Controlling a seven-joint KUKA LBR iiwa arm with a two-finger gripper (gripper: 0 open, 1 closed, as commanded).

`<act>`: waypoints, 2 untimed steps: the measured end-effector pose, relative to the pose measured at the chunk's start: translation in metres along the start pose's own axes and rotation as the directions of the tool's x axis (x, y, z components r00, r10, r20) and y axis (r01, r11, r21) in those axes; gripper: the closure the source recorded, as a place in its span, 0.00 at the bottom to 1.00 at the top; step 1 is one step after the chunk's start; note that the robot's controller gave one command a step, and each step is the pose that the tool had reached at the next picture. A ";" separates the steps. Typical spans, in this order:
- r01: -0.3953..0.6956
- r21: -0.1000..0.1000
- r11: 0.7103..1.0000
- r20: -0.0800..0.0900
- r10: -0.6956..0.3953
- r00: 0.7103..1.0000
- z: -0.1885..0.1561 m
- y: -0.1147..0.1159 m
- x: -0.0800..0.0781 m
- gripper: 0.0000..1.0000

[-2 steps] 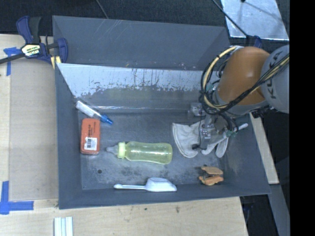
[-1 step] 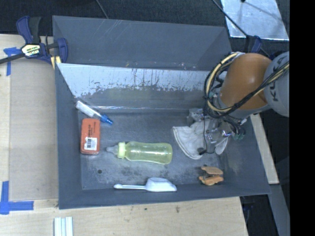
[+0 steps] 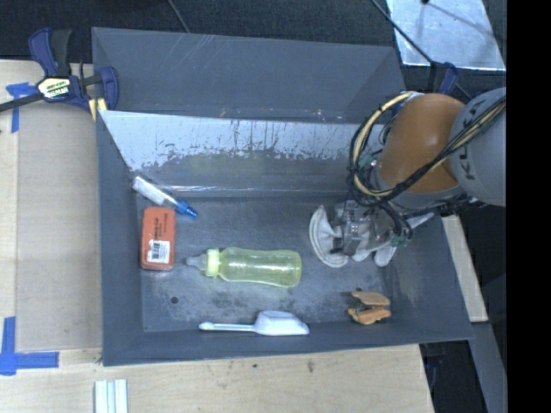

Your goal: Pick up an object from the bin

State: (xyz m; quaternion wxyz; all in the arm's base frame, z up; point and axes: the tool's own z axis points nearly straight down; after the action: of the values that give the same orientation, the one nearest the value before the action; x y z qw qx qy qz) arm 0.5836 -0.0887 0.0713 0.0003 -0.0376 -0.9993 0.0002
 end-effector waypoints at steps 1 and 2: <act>0.000 0.000 1.000 0.000 0.000 1.000 0.000 0.000 0.000 1.00; 0.000 0.000 1.000 0.001 0.000 1.000 -0.002 0.000 0.000 1.00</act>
Offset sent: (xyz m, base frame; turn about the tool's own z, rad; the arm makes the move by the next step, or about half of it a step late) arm -0.0001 0.0000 0.0166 0.0000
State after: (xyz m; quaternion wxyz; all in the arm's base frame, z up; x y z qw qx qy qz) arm 0.5832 -0.0888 0.0735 0.0000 -0.0376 -0.9993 0.0002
